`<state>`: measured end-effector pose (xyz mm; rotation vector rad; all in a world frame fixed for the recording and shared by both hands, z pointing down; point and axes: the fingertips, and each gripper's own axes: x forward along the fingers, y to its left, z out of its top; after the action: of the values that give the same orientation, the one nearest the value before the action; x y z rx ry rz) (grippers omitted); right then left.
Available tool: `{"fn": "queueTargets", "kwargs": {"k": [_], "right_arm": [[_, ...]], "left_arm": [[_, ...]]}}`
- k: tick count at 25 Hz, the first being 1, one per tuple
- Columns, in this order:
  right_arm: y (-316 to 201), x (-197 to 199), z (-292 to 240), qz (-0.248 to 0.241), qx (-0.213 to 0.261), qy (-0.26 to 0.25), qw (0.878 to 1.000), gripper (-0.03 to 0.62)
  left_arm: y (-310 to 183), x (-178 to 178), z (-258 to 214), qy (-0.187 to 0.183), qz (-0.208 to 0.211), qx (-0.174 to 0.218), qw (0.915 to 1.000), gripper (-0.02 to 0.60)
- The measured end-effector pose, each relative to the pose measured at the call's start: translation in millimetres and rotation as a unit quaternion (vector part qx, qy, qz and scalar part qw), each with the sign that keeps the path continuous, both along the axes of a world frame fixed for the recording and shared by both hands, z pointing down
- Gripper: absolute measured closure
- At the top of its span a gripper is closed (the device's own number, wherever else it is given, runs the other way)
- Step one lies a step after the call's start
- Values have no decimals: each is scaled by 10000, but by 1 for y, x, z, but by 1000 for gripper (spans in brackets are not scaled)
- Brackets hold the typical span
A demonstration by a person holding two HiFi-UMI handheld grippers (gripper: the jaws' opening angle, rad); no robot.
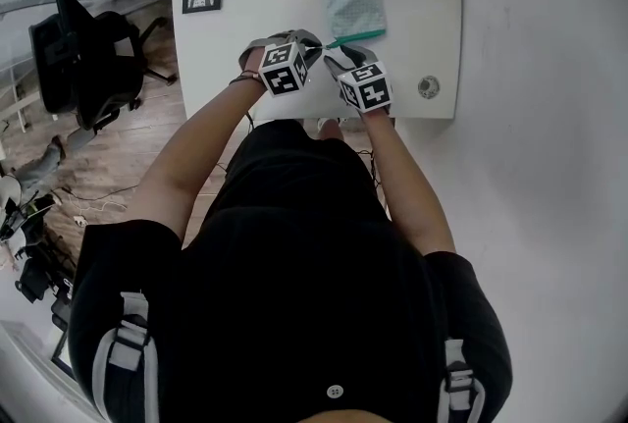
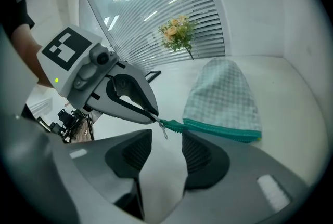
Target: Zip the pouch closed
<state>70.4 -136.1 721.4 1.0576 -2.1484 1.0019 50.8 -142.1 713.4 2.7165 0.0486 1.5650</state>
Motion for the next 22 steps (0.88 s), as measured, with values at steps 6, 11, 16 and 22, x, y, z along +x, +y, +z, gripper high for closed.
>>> {"fn": "queueTargets", "kwargs": {"k": [6, 11, 16, 22], "right_arm": [[11, 7, -1, -22, -175, 14, 9998, 476], [20, 6, -6, -71, -271, 49, 9996, 480], [28, 1, -1, -156, -441, 37, 9989, 479], [29, -7, -7, -328, -357, -17, 9988, 480]], "left_arm": [[11, -1, -4, 12, -105, 1, 9999, 560], [16, -1, -10, 55, -261, 2, 9996, 560], [17, -5, -7, 96, -468, -70, 9988, 560], [20, -3, -12, 138, -560, -91, 9983, 560]]}}
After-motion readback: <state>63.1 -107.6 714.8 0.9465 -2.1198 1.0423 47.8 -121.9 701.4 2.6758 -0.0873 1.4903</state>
